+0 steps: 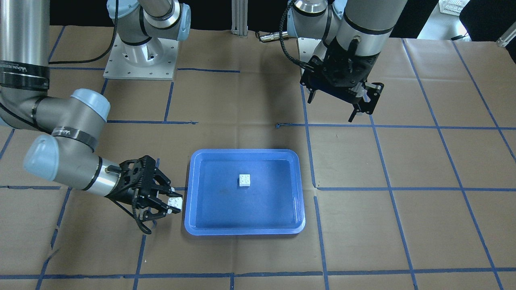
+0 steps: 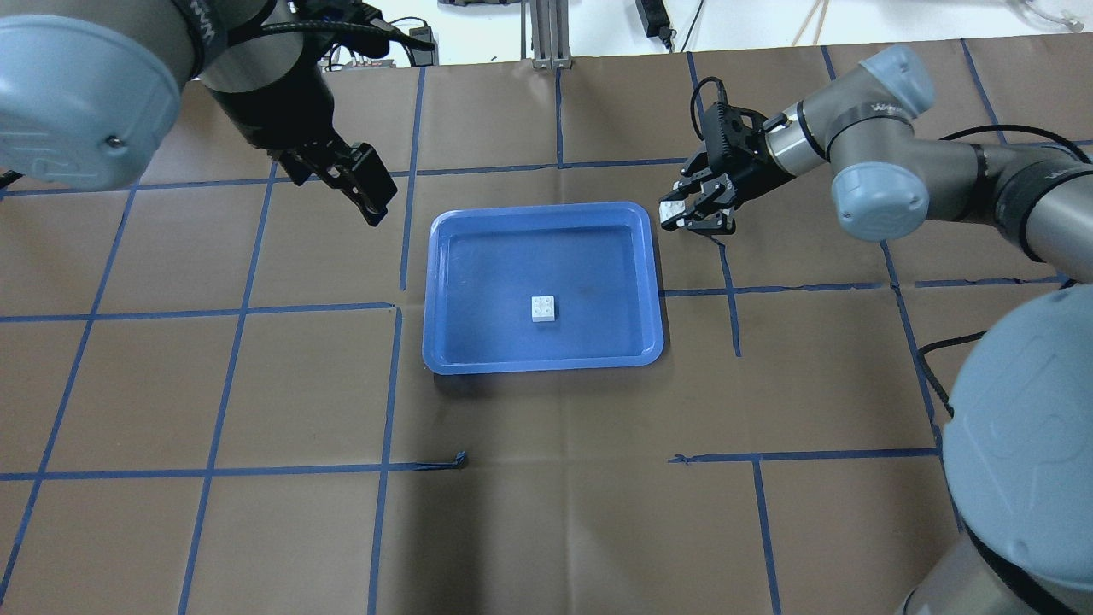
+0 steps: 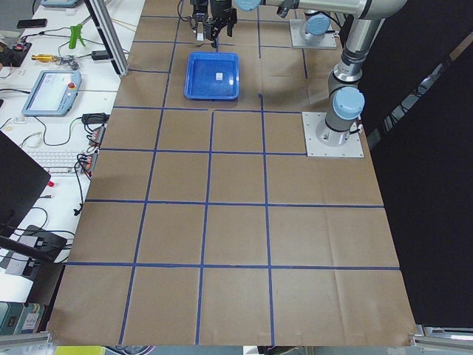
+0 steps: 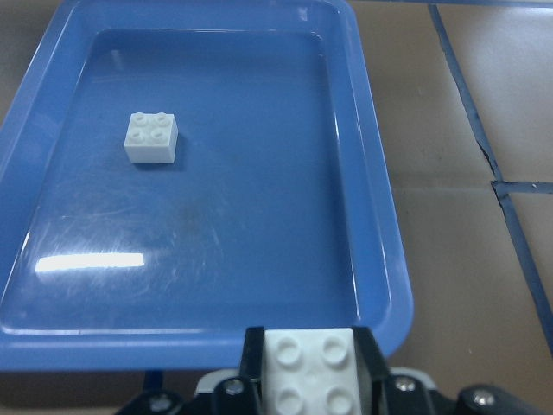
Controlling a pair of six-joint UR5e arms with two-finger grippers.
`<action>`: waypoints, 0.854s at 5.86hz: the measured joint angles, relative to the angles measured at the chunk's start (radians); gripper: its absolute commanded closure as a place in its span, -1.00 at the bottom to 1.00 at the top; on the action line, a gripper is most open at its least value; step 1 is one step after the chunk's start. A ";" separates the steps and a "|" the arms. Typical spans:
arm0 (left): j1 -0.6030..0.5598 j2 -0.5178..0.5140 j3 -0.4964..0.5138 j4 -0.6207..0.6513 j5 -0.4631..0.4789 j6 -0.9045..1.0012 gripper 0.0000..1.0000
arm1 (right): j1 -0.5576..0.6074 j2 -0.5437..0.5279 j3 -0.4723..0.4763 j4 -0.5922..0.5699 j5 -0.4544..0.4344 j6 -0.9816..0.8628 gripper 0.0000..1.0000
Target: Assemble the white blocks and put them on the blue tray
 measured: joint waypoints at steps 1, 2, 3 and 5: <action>0.027 0.030 -0.019 -0.001 0.001 -0.128 -0.98 | 0.056 0.001 0.047 -0.140 -0.001 0.116 0.36; 0.038 0.065 -0.034 -0.022 0.002 -0.197 -0.98 | 0.102 0.005 0.109 -0.285 -0.002 0.222 0.36; 0.042 0.106 -0.040 -0.051 0.002 -0.219 -0.98 | 0.140 0.007 0.175 -0.407 -0.002 0.302 0.36; 0.050 0.145 -0.043 -0.066 -0.003 -0.229 -0.99 | 0.182 0.030 0.255 -0.538 -0.003 0.351 0.36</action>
